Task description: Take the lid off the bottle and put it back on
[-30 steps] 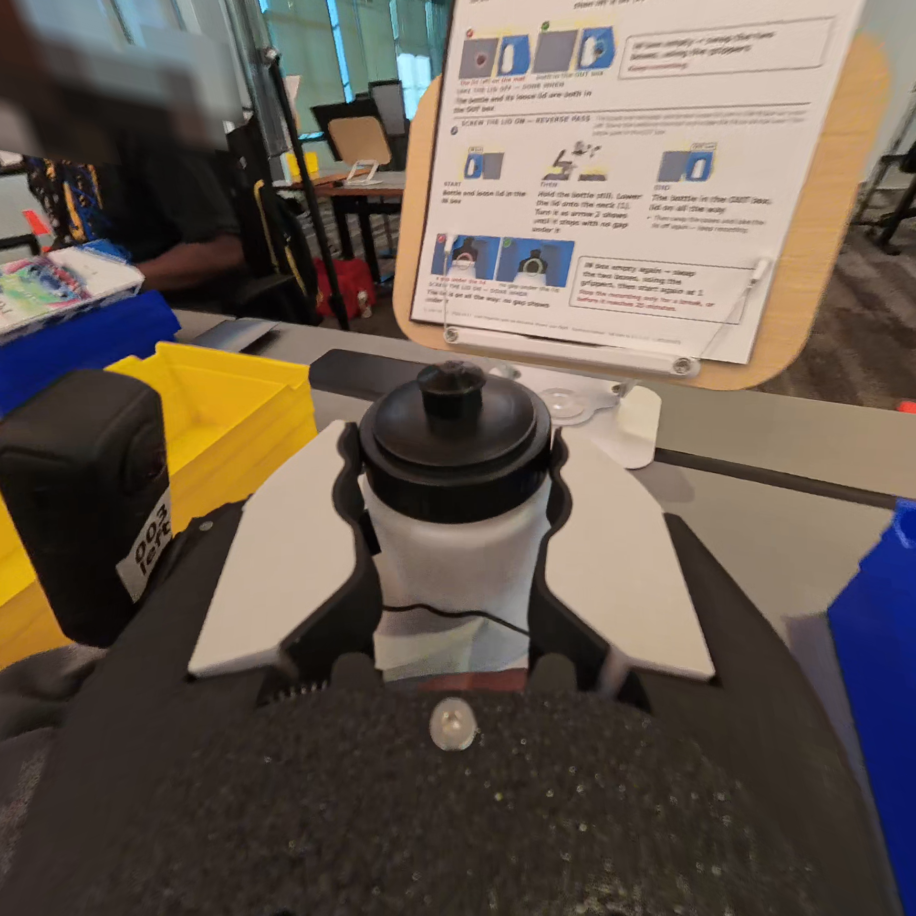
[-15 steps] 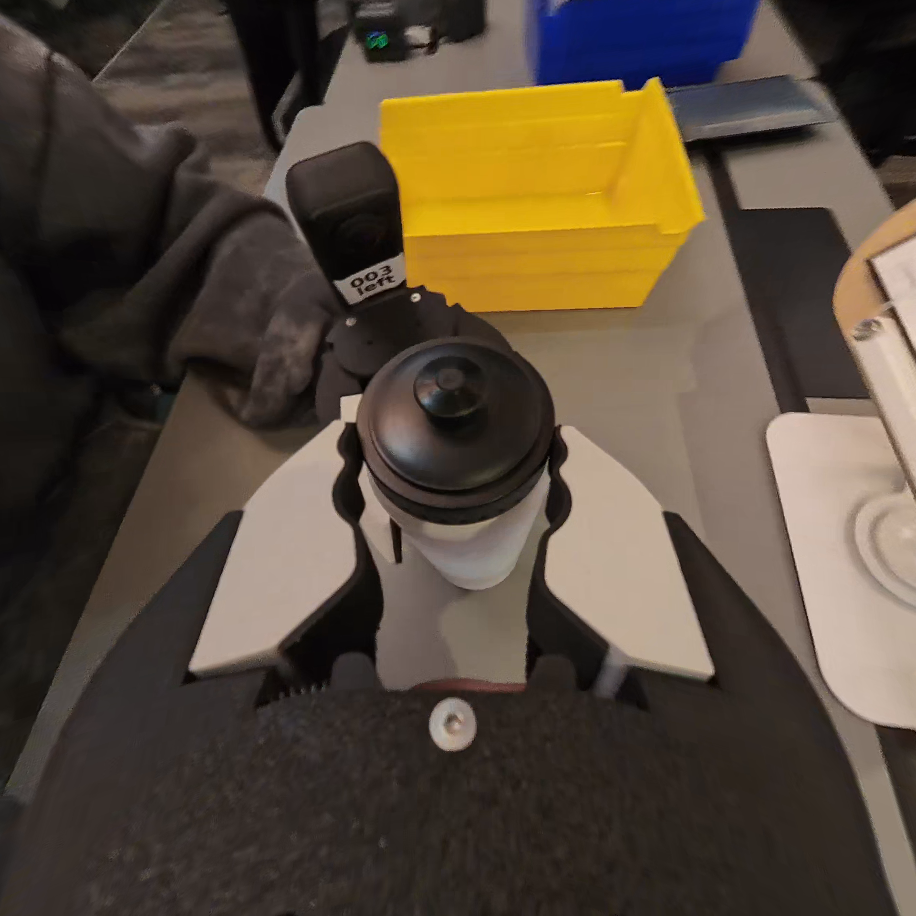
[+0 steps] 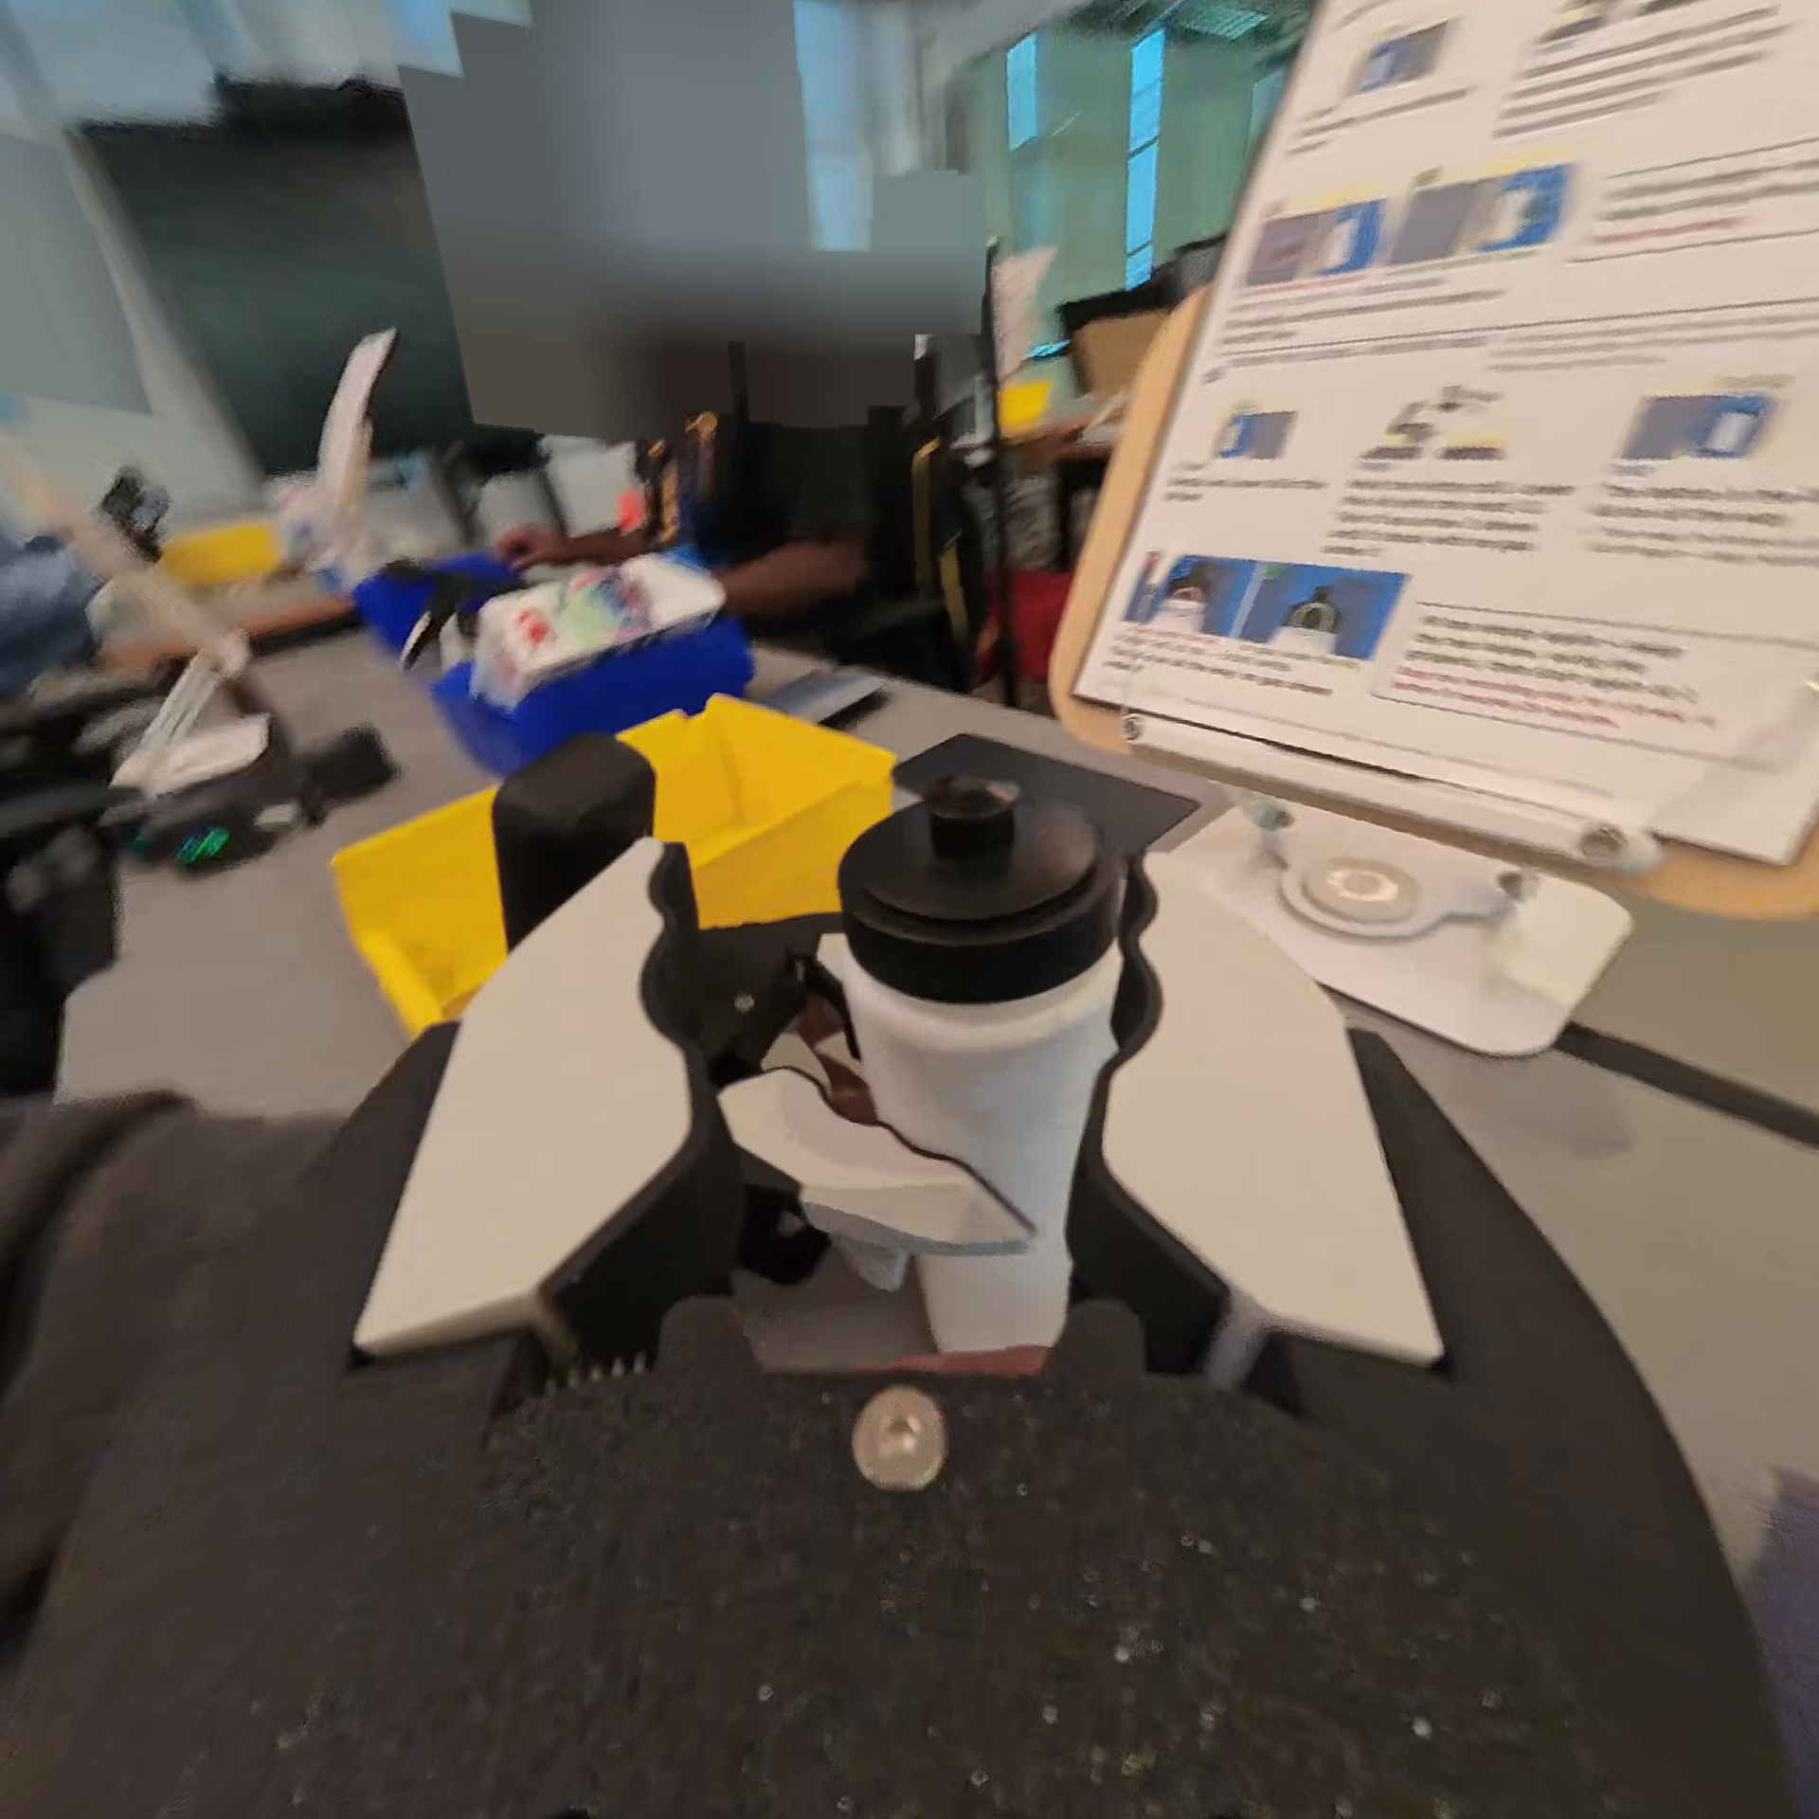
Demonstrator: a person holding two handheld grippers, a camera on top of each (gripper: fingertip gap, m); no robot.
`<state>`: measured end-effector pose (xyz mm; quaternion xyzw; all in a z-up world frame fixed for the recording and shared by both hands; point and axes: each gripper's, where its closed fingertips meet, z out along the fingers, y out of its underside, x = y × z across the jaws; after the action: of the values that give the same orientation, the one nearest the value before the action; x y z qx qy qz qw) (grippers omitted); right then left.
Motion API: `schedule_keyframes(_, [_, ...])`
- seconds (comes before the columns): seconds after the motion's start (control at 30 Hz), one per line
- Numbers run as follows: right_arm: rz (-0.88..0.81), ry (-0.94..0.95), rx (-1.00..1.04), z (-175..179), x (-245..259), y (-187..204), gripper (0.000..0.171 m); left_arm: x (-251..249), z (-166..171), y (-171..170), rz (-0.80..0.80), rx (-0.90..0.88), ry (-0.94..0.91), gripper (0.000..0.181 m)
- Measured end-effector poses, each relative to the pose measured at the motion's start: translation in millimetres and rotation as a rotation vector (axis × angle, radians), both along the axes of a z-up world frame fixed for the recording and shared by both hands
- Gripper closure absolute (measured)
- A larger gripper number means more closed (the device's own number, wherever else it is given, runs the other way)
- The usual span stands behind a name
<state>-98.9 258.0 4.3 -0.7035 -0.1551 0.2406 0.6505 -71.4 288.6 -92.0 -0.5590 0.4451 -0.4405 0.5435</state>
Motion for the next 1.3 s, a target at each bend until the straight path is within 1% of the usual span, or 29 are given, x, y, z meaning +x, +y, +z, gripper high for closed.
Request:
schedule_keyframes(0.07, [-0.125,0.021,0.036,-6.4,-7.3,-2.3,0.091,-0.3,-0.1,0.1,0.004,-0.001,0.001,0.094])
schedule_keyframes(0.17, [-0.348,-0.045,0.024,-25.6,-0.7,13.9,0.093,-0.9,-0.2,0.1,0.011,-0.001,0.002,0.094])
schedule_keyframes(0.23, [-0.412,-0.056,0.001,-32.5,4.7,27.0,0.093,-0.9,-0.2,0.1,0.012,-0.001,0.003,0.094])
schedule_keyframes(0.27, [-0.392,-0.045,-0.001,-32.3,2.7,32.6,0.092,-0.8,-0.3,0.3,0.012,-0.003,0.003,0.094])
schedule_keyframes(0.3, [-0.337,-0.044,0.0,-31.0,-2.6,36.8,0.098,-1.0,-0.2,1.3,0.015,-0.008,0.002,0.094])
schedule_keyframes(0.37, [-0.233,-0.098,-0.012,-31.0,-7.7,42.8,0.1,-3.4,0.9,5.0,0.017,-0.03,-0.012,0.094])
schedule_keyframes(0.4, [-0.149,-0.127,-0.026,-31.2,-10.5,44.0,0.1,-4.2,1.1,5.7,0.014,-0.034,-0.015,0.094])
schedule_keyframes(0.5, [0.184,-0.152,-0.124,-34.0,-11.4,40.6,0.1,-1.6,0.3,4.7,0.016,-0.018,-0.005,0.095])
schedule_keyframes(0.57, [0.4,-0.228,-0.191,-36.6,-7.2,34.1,0.1,1.2,-0.7,1.7,0.013,0.007,0.007,0.094])
schedule_keyframes(0.7, [0.761,-0.356,-0.204,-38.6,-6.6,26.9,0.1,1.2,-0.9,-0.5,0.002,0.008,0.006,0.094])
schedule_keyframes(0.77, [0.885,-0.407,-0.218,-38.7,-6.4,26.4,0.1,0.4,-0.8,0.0,0.003,0.005,0.003,0.095])
schedule_keyframes(0.8, [0.917,-0.433,-0.227,-38.8,-6.1,26.3,0.1,0.3,-0.8,0.1,0.002,0.006,0.004,0.094])
schedule_keyframes(0.87, [0.926,-0.462,-0.247,-39.1,-5.5,25.2,0.1,0.6,-1.0,-0.7,-0.002,0.01,0.005,0.094])
schedule_keyframes(0.93, [0.857,-0.45,-0.274,-36.8,-3.5,25.1,0.097,0.8,-1.1,-0.7,-0.003,0.01,0.005,0.094])
schedule_keyframes(0.97, [0.804,-0.44,-0.286,-34.9,-1.6,24.4,0.09,0.8,-1.0,-0.6,-0.003,0.008,0.005,0.094])
schedule_keyframes(1.03, [0.682,-0.39,-0.259,-25.4,-0.5,17.7,0.083,0.8,-1.1,-0.7,-0.003,0.007,0.004,0.094])
schedule_keyframes(1.07, [0.581,-0.355,-0.212,-19.0,-0.8,17.3,0.08,0.8,-1.1,-0.7,-0.003,0.007,0.004,0.094])
schedule_keyframes(1.13, [0.389,-0.287,-0.112,-10.1,-5.0,10.4,0.08,1.0,-1.1,-0.7,-0.002,0.005,0.004,0.094])
schedule_keyframes(1.2, [0.158,-0.202,-0.03,-7.3,-5.5,4.9,0.08,0.9,-1.2,-0.7,-0.001,0.004,0.004,0.094])
schedule_keyframes(1.23, [0.029,-0.163,-0.011,-10.6,-2.5,2.9,0.085,0.8,-1.2,-0.6,0.0,0.003,0.003,0.094])
schedule_keyframes(1.3, [-0.23,-0.072,-0.018,-22.5,7.3,-0.4,0.087,0.8,-1.2,-0.6,0.003,0.003,0.002,0.095])
